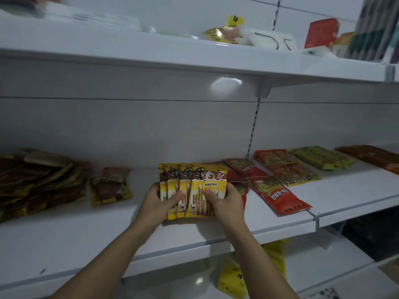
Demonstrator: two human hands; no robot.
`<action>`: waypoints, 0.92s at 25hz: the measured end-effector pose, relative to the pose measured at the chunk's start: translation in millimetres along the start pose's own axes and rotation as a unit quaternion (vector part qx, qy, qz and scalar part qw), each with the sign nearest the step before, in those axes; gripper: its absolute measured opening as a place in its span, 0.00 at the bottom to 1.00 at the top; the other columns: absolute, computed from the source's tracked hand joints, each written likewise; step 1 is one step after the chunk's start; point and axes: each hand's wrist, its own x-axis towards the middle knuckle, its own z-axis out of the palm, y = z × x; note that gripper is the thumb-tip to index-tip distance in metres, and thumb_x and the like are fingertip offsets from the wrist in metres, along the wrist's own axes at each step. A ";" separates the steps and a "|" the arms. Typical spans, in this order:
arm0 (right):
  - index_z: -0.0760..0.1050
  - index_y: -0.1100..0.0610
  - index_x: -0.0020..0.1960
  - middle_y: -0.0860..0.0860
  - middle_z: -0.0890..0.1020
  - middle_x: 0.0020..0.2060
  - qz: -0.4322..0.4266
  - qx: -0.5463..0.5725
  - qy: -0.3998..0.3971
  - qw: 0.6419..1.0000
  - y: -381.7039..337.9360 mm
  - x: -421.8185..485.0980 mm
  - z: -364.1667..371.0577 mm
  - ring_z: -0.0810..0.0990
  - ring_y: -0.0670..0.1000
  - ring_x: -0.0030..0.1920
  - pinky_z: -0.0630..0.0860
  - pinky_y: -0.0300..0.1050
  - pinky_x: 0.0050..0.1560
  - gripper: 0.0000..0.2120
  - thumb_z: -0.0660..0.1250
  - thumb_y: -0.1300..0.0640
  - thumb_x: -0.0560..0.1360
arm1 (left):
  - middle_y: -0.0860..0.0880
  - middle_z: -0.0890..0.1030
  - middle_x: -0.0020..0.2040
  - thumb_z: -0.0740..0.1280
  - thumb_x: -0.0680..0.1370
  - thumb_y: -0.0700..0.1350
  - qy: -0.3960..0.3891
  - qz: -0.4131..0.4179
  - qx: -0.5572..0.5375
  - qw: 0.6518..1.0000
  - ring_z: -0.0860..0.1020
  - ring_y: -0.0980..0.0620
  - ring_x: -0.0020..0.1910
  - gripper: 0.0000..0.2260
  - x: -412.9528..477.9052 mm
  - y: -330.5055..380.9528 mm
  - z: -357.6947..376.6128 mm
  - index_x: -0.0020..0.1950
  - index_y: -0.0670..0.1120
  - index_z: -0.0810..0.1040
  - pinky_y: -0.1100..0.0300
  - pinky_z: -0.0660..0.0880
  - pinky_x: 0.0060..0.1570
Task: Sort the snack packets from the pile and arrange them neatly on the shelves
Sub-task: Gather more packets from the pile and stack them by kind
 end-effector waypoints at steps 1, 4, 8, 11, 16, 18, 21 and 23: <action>0.76 0.51 0.55 0.45 0.84 0.48 0.004 0.003 -0.005 1.000 0.1 3.2 2.4 0.82 0.47 0.50 0.80 0.51 0.54 0.10 0.72 0.54 0.75 | 0.50 0.85 0.50 0.74 0.74 0.48 0.001 -0.002 0.001 1.000 0.84 0.50 0.49 0.13 3.7 -1.9 -1.5 0.57 0.51 0.76 0.45 0.80 0.54; 0.75 0.54 0.56 0.47 0.83 0.49 0.008 0.011 -0.001 1.000 -1.0 19.1 11.4 0.82 0.48 0.50 0.78 0.48 0.52 0.11 0.72 0.56 0.75 | 0.51 0.85 0.49 0.70 0.77 0.51 0.026 -0.012 0.014 0.999 0.84 0.50 0.49 0.09 21.2 -5.0 -9.0 0.56 0.52 0.78 0.45 0.79 0.55; 0.74 0.54 0.55 0.48 0.81 0.47 -0.009 -0.047 0.060 0.997 -8.4 55.0 13.6 0.80 0.51 0.47 0.75 0.43 0.45 0.11 0.71 0.59 0.75 | 0.49 0.84 0.47 0.70 0.77 0.54 0.057 0.002 0.076 0.995 0.83 0.49 0.47 0.10 58.6 -6.3 -22.2 0.52 0.49 0.79 0.44 0.80 0.52; 0.75 0.58 0.55 0.49 0.81 0.43 -0.012 -0.126 0.073 0.989 -24.4 89.4 16.3 0.80 0.47 0.40 0.72 0.38 0.33 0.10 0.71 0.58 0.75 | 0.46 0.79 0.54 0.70 0.76 0.57 0.082 -0.028 0.130 0.988 0.78 0.48 0.48 0.23 94.2 -3.6 -26.9 0.62 0.43 0.70 0.53 0.75 0.46; 0.74 0.66 0.56 0.55 0.80 0.42 -0.004 -0.261 0.060 0.963 -32.5 132.8 46.6 0.78 0.54 0.39 0.75 0.50 0.40 0.13 0.69 0.60 0.76 | 0.39 0.69 0.71 0.65 0.80 0.55 0.087 -0.111 0.132 0.981 0.73 0.41 0.63 0.37 136.4 -14.4 -31.1 0.78 0.37 0.52 0.57 0.68 0.51; 0.70 0.64 0.63 0.56 0.79 0.49 0.025 -0.306 0.047 0.950 -24.7 146.9 57.5 0.76 0.53 0.42 0.71 0.45 0.38 0.20 0.70 0.57 0.75 | 0.39 0.73 0.67 0.68 0.77 0.56 0.057 -0.120 0.156 0.979 0.76 0.42 0.58 0.37 142.6 -18.2 -36.2 0.76 0.36 0.57 0.56 0.72 0.48; 0.70 0.63 0.63 0.56 0.79 0.50 0.046 -0.352 0.039 0.934 -16.2 166.1 68.2 0.74 0.53 0.42 0.68 0.43 0.34 0.21 0.70 0.54 0.75 | 0.38 0.79 0.59 0.70 0.69 0.59 0.041 -0.095 0.194 0.976 0.80 0.40 0.53 0.38 146.2 -23.0 -44.0 0.68 0.35 0.68 0.50 0.79 0.50; 0.69 0.63 0.63 0.59 0.80 0.52 0.037 -0.389 0.031 0.920 -16.4 171.8 73.7 0.77 0.57 0.45 0.69 0.44 0.38 0.21 0.70 0.52 0.76 | 0.39 0.75 0.65 0.73 0.72 0.56 0.039 -0.091 0.210 0.973 0.76 0.40 0.61 0.38 144.2 -23.0 -43.9 0.73 0.36 0.62 0.52 0.75 0.57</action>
